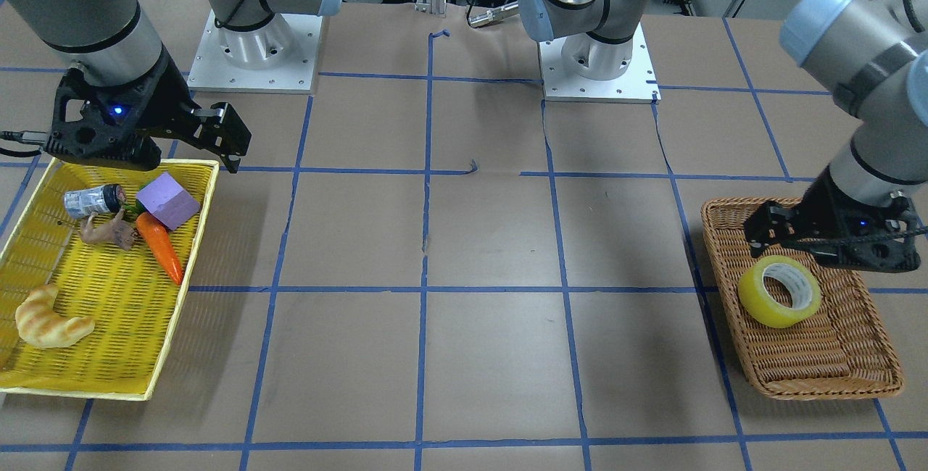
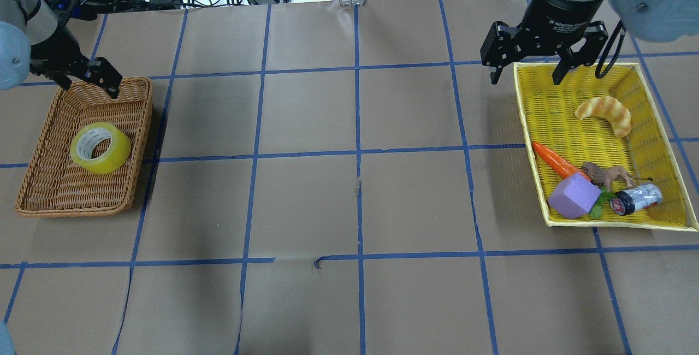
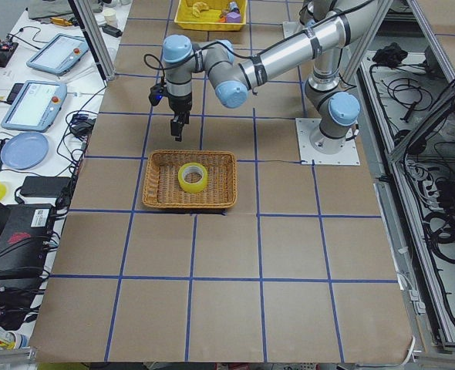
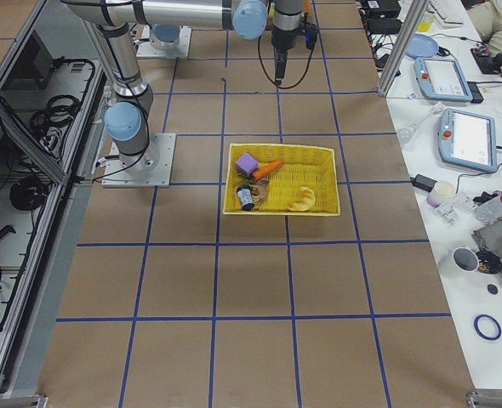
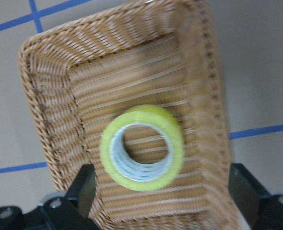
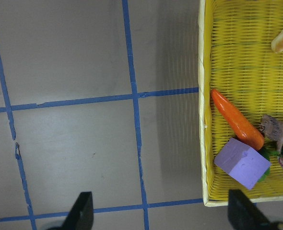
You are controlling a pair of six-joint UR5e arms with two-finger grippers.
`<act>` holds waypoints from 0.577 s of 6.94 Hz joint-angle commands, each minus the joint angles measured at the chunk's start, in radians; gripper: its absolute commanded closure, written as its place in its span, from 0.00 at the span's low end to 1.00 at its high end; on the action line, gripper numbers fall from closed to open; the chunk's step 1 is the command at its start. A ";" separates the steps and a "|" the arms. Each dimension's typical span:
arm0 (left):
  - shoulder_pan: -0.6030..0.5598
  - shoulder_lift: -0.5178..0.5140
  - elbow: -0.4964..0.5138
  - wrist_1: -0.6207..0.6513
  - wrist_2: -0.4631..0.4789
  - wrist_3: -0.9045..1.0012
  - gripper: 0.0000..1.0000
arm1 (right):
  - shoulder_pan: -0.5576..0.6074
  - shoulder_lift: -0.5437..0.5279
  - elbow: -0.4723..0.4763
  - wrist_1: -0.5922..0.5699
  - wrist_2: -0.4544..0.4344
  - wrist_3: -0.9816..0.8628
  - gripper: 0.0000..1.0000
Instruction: Transfer tape with both arms
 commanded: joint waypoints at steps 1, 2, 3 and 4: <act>-0.186 0.063 0.043 -0.169 -0.039 -0.322 0.00 | 0.000 0.000 0.012 0.006 -0.010 0.000 0.00; -0.244 0.081 0.077 -0.253 -0.095 -0.448 0.00 | 0.000 0.000 0.018 0.007 -0.011 0.000 0.00; -0.271 0.092 0.130 -0.356 -0.138 -0.494 0.00 | 0.000 0.002 0.019 0.009 -0.011 0.000 0.00; -0.289 0.092 0.179 -0.433 -0.168 -0.524 0.00 | 0.000 -0.001 0.021 0.009 -0.011 0.000 0.00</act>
